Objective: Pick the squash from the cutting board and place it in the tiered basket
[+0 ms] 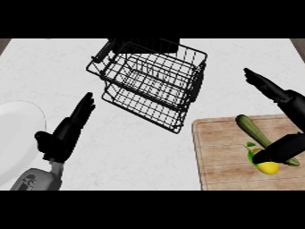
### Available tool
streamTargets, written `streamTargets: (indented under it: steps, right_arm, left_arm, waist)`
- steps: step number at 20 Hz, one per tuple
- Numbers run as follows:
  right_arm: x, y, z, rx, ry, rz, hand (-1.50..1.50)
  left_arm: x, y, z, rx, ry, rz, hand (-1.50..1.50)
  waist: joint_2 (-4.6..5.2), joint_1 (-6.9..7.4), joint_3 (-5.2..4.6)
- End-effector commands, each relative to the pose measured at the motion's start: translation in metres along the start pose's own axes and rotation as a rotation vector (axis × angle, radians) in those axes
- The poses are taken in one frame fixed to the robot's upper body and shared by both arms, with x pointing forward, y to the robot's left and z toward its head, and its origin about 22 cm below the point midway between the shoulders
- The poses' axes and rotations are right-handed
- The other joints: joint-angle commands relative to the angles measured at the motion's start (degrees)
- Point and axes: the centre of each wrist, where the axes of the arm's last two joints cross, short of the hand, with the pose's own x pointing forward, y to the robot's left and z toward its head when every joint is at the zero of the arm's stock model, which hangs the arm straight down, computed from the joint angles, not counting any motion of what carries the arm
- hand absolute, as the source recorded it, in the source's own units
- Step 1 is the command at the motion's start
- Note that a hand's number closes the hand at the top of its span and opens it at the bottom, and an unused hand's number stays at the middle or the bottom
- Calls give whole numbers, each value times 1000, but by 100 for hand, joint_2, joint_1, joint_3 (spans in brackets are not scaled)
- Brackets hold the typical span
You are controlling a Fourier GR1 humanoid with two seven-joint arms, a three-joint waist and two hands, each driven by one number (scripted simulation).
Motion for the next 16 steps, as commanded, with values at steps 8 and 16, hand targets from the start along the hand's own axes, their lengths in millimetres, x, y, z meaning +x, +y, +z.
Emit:
streamTargets:
  steps: [8,16]
  right_arm:
    - [99,-58,18,399,359,793,-150]
    - [100,-17,31,456,415,836,-150]
  left_arm:
    - [1,5,-2,0,6,-7,0]
    - [-12,-3,-3,-1,-18,9,0]
  waist:
    - [-11,-8,-3]
    - [30,47,13]
